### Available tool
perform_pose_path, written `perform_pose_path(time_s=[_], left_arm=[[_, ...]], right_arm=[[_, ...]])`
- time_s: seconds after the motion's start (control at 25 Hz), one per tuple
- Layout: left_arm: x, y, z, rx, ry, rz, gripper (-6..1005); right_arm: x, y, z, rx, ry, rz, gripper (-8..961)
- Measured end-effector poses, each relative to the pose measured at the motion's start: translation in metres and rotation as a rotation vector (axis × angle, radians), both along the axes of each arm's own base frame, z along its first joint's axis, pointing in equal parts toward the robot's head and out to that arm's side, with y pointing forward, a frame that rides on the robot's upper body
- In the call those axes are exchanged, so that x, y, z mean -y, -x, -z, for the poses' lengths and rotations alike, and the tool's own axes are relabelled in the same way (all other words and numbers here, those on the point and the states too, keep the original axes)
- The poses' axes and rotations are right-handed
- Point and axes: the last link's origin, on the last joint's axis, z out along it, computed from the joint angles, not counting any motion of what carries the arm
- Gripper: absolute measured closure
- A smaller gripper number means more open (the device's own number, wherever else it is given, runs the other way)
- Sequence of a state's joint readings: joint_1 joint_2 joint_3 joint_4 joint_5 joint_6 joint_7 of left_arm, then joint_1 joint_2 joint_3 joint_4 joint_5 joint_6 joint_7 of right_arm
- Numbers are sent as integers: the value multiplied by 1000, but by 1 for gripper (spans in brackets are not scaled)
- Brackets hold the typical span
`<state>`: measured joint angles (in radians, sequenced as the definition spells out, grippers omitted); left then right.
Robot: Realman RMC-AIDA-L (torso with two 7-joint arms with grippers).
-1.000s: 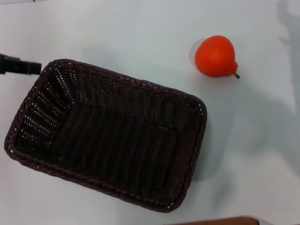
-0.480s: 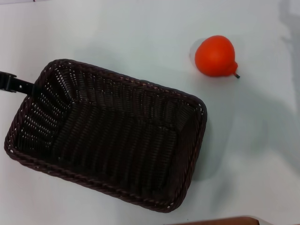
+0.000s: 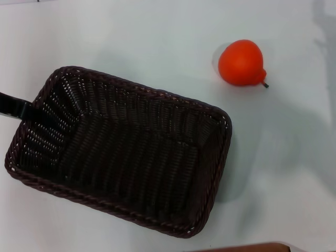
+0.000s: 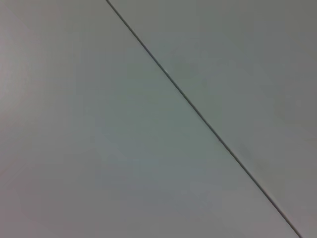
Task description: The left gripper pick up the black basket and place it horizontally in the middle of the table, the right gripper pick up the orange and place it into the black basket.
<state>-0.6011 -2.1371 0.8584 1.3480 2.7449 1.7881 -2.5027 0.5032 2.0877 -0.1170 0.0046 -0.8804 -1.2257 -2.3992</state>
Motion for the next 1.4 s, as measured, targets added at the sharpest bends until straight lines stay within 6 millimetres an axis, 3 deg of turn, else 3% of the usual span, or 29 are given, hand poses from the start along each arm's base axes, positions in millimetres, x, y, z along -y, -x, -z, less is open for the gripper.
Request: perform_pose_path(time_s=[0.16, 0.6, 0.76, 0.88, 1.04, 1.4], left_arm=[[0, 0, 1, -4, 2, 0, 361], [0, -2, -3, 8, -11, 7, 825], [2, -5, -12, 126, -42, 2, 827], [4, -3, -26, 312, -84, -23, 827], [6, 10, -42, 446, -183, -78, 828], [11, 28, -43, 580, -314, -171, 827]], right_arm=[[0, 0, 0, -1, -1, 2, 265], [2, -5, -2, -13, -10, 27, 264], [2, -6, -2, -14, -9, 29, 264], [3, -7, -2, -18, -10, 38, 264], [4, -10, -2, -25, -11, 51, 264], [4, -11, -2, -31, -14, 59, 263]])
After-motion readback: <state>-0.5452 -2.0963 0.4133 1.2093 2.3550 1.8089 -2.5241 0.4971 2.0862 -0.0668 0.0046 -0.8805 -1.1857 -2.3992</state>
